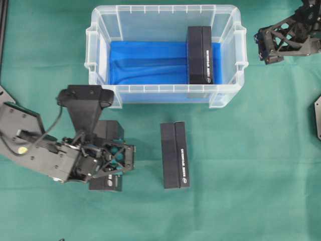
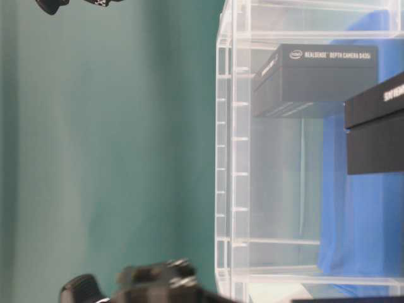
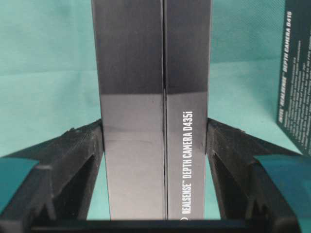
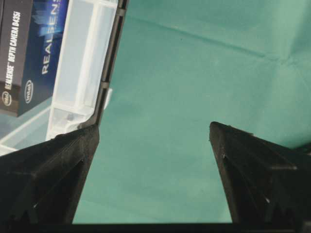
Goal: Take out the box from the case.
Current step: 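Lower the boxes onto the cloth left of the first pair and release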
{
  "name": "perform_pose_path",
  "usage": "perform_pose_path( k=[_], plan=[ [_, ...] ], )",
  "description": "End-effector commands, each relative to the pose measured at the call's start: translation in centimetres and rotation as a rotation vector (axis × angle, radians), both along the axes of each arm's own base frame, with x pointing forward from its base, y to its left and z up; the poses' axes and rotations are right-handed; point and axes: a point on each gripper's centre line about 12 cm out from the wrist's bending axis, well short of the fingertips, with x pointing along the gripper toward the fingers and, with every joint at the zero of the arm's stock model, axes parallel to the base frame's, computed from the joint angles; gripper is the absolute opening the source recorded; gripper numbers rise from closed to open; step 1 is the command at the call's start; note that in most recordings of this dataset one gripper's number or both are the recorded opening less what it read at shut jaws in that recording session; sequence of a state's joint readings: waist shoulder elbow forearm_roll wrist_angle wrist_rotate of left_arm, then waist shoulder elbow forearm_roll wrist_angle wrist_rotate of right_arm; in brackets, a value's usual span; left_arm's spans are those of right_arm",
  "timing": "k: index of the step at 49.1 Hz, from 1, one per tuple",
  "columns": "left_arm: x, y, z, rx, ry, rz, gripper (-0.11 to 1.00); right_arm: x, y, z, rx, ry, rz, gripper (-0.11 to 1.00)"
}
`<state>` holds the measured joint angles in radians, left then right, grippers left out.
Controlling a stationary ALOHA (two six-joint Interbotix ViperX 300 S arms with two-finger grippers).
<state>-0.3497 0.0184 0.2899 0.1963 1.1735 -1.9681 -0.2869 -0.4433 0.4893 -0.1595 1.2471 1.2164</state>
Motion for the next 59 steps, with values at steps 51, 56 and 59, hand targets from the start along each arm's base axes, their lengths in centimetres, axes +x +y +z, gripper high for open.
perform_pose_path(
  k=[51, 56, 59],
  plan=[
    [1.7, 0.0, -1.3, -0.043, -0.098, -0.017, 0.78, 0.2, 1.0, 0.5, 0.014, -0.016, 0.029, 0.91],
    [1.8, -0.2, -1.2, -0.045, -0.103, -0.022, 0.97, 0.2, 1.1, 0.5, 0.014, -0.016, 0.03, 0.91],
    [1.8, -0.3, -1.2, -0.045, -0.105, -0.024, 0.98, 0.2, 1.2, 0.5, 0.014, -0.016, 0.032, 0.91]
  ],
)
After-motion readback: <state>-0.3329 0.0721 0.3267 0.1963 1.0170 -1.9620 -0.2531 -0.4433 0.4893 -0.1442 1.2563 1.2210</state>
